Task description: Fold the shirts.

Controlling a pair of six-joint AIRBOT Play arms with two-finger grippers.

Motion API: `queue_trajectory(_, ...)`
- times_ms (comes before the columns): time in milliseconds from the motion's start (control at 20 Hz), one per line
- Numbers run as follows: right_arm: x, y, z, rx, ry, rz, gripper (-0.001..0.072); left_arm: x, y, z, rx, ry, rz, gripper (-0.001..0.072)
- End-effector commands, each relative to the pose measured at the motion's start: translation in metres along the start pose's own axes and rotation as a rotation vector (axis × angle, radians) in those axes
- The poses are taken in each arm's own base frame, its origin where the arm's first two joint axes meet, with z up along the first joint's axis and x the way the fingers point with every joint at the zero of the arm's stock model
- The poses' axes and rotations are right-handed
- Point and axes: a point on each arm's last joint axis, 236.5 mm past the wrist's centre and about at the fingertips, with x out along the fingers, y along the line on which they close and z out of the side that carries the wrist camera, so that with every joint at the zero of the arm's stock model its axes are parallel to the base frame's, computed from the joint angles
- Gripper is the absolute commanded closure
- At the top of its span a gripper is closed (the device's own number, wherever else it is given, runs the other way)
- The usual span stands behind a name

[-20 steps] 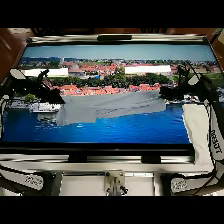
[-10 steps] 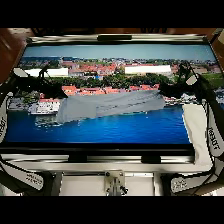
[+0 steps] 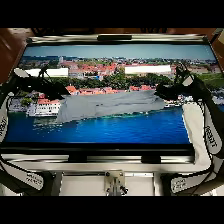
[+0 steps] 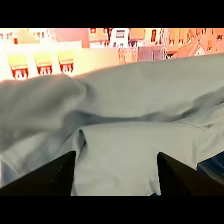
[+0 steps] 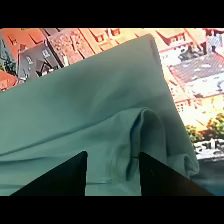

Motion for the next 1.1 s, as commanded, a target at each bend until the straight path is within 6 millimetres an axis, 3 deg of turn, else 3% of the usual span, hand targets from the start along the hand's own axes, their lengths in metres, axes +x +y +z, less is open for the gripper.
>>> queue_trajectory(0, -0.029, 0.010, 0.013, -0.087, -0.057, 0.013, 0.0218, -0.002, -0.003, -0.011, 0.008, 0.044, -0.011, 0.0097)
queue_trajectory(50, -0.044, 0.004, 0.020, -0.102, -0.089, -0.008, 0.0039, -0.005, -0.003, -0.014, 0.006, 0.054, -0.014, 0.0099)
queue_trajectory(150, -0.061, -0.023, 0.028, -0.077, -0.115, -0.071, 0.0040, -0.014, -0.003, -0.019, 0.002, 0.067, -0.021, 0.0100)
queue_trajectory(300, -0.050, -0.041, 0.023, 0.065, -0.079, -0.018, 0.0039, -0.030, -0.009, -0.023, 0.012, 0.065, -0.024, 0.0104)
queue_trajectory(600, 0.010, -0.041, -0.003, 0.107, 0.045, 0.052, 0.0040, -0.056, -0.028, -0.024, 0.058, 0.021, -0.020, 0.0106)
queue_trajectory(800, 0.030, -0.038, -0.017, 0.097, 0.096, 0.048, 0.0040, -0.069, -0.039, -0.023, 0.084, -0.010, -0.017, 0.0106)
queue_trajectory(950, 0.044, -0.025, -0.031, 0.081, 0.144, 0.063, 0.0043, -0.079, -0.051, -0.022, 0.108, -0.037, -0.021, 0.0107)
queue_trajectory(1000, 0.048, -0.018, -0.038, 0.084, 0.169, 0.079, 0.0062, -0.082, -0.054, -0.023, 0.114, -0.044, -0.024, 0.0107)
queue_trajectory(1050, 0.051, -0.010, -0.046, 0.085, 0.203, 0.098, 0.0127, -0.085, -0.058, -0.022, 0.119, -0.051, -0.029, 0.0107)
